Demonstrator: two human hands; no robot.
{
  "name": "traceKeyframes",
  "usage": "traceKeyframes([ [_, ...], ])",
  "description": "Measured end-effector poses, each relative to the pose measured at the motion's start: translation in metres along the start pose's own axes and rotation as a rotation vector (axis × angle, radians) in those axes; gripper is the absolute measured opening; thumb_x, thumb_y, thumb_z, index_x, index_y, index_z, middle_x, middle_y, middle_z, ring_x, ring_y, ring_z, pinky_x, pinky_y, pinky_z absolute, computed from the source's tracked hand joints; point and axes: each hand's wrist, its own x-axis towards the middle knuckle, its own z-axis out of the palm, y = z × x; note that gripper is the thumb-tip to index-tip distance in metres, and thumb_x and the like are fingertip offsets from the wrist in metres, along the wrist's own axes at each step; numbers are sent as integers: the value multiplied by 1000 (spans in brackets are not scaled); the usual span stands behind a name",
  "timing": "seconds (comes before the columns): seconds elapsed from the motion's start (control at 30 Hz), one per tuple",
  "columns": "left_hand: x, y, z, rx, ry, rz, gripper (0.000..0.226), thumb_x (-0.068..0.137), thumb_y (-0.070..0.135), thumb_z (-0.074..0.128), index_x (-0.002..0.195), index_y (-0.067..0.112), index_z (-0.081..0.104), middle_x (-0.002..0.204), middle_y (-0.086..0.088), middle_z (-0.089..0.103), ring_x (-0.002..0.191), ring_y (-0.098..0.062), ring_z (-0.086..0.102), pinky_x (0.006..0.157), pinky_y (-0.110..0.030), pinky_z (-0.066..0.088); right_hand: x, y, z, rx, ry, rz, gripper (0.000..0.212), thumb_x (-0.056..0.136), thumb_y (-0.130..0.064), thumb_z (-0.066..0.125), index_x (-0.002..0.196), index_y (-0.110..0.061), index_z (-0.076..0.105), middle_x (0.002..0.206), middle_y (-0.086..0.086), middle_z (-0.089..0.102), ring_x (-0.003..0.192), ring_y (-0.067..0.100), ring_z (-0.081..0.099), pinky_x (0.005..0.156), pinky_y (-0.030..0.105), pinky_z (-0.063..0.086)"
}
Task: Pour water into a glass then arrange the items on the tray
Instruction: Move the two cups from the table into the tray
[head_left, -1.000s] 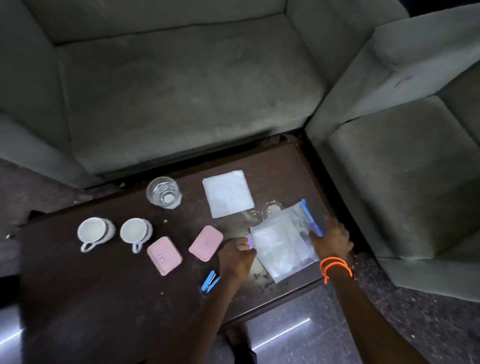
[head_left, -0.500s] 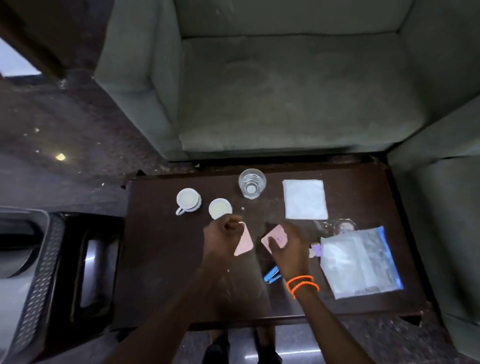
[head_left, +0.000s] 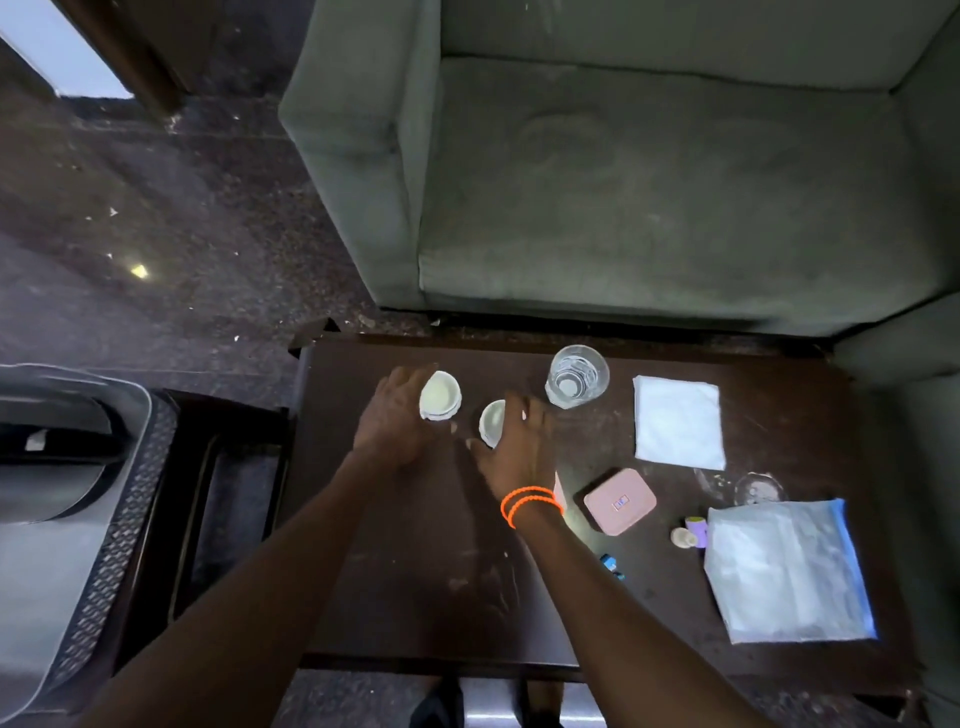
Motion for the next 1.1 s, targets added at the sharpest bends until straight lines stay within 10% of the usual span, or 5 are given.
traceKeyframes([
  [0.57, -30, -19, -37, -167, 188, -100, 71, 61, 37, 91, 125, 19, 65, 122, -8, 65, 108, -31, 66, 92, -43, 56, -13, -44, -1, 39, 75, -102, 65, 61, -34, 84, 118, -12, 62, 114, 9, 55, 107, 32, 54, 94, 46, 49],
  [1.1, -255, -169, -233, -61, 434, -453, 67, 51, 61, 79, 108, 28, 72, 92, 3, 65, 84, -21, 64, 73, -32, 50, -127, -284, 48, 291, -182, -510, 52, 58, -36, 81, 103, -21, 61, 105, 0, 50, 99, 26, 51, 87, 43, 50],
])
